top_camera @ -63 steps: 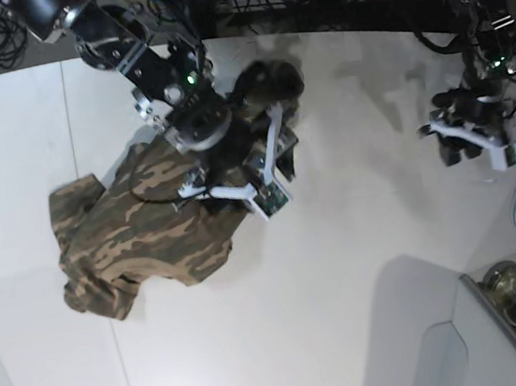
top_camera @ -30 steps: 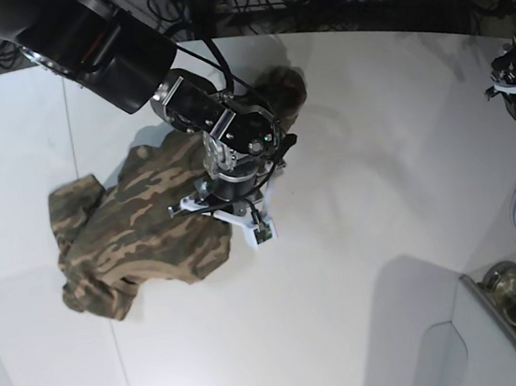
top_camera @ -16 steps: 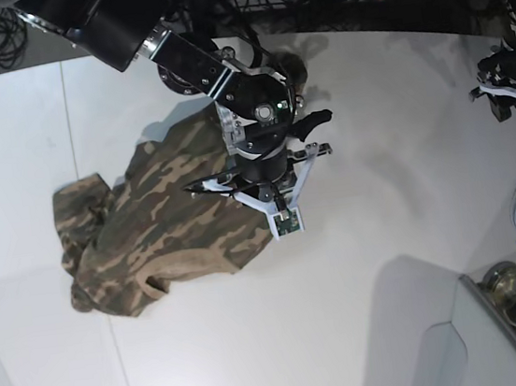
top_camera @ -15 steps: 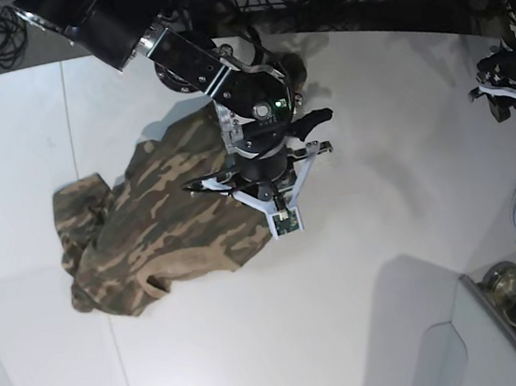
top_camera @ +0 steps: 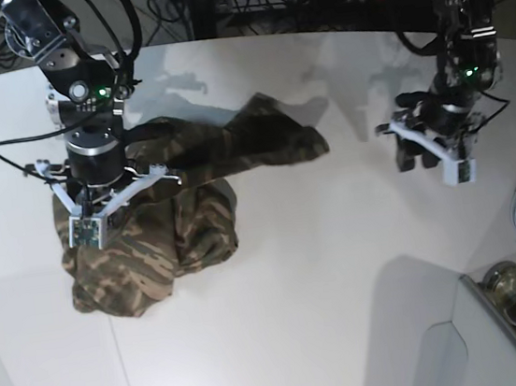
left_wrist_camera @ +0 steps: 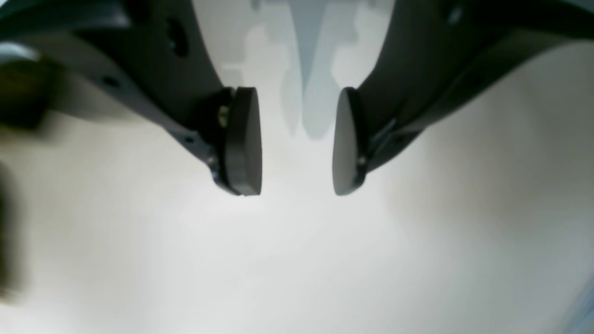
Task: Layout the t-shirt on the table in an organized manner, then fold the t-shirt properly
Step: 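Grasp the shirt with both grippers and pull it apart to spread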
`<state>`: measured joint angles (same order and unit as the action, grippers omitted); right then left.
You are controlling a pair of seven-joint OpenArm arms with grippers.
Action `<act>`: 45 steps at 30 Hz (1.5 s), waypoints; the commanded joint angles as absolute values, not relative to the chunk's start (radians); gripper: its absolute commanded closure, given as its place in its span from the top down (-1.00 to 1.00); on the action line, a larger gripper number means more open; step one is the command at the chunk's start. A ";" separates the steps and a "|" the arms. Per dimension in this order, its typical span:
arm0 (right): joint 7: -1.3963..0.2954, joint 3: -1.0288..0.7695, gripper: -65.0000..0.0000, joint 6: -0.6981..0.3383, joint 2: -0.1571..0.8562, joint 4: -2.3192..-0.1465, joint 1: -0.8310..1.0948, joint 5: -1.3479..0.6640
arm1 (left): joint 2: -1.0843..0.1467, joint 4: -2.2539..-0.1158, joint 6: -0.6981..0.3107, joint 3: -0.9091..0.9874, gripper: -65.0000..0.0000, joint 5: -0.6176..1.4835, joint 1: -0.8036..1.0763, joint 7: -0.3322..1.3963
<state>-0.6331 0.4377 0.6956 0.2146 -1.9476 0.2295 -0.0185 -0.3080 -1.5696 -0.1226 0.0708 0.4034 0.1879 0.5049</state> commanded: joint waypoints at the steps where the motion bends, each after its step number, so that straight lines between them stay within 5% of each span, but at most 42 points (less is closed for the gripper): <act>1: -0.608 0.414 -1.00 0.698 0.220 -1.975 0.242 -0.002 | -0.308 -1.586 -0.124 0.004 -0.26 0.410 0.137 0.479; 9: -0.529 0.209 -1.00 0.698 0.234 -2.006 0.386 -0.002 | -0.145 -1.526 -0.124 -0.375 -0.26 0.410 -0.119 0.479; 18: -0.483 -0.099 -1.00 0.698 0.216 -1.986 0.473 -0.002 | 0.021 -1.001 -0.119 -0.661 -0.31 0.410 -0.343 0.283; 24: -0.486 -0.205 -0.94 0.355 0.147 -1.916 0.392 -0.002 | -0.019 -1.007 -0.119 -0.690 -0.96 0.410 -0.323 0.223; 26: -0.489 -0.208 -0.69 0.243 0.104 -1.908 0.340 -0.001 | -0.033 -1.004 -0.119 -0.690 -0.96 0.410 -0.321 0.223; 28: -0.535 -0.211 -0.21 0.171 0.059 -1.900 0.289 0.004 | -0.036 -1.004 -0.119 -0.690 -0.98 0.410 -0.317 0.225; 30: -0.604 -0.209 0.30 0.170 0.045 -1.894 0.237 0.004 | -0.036 -1.003 -0.119 -0.691 -0.99 0.410 -0.314 0.226; 32: -0.647 -0.202 0.53 0.170 0.045 -1.865 0.199 0.004 | -0.045 -1.003 -0.119 -0.691 -1.00 0.410 -0.297 0.228; 39: -0.792 -0.205 0.02 0.173 0.047 -1.758 0.093 0.005 | -0.051 -1.004 -0.117 -0.691 -1.00 0.410 -0.269 0.228; 45: -0.854 -0.174 0.15 0.173 0.033 -1.779 0.113 0.004 | -0.051 -1.009 -0.117 -0.691 -1.00 0.410 -0.259 0.228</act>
<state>-0.8677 -0.1783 0.1673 0.0349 -1.7584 0.1223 0.0048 -0.0578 -0.9886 -0.1123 -0.6945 0.4053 -0.2432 0.2455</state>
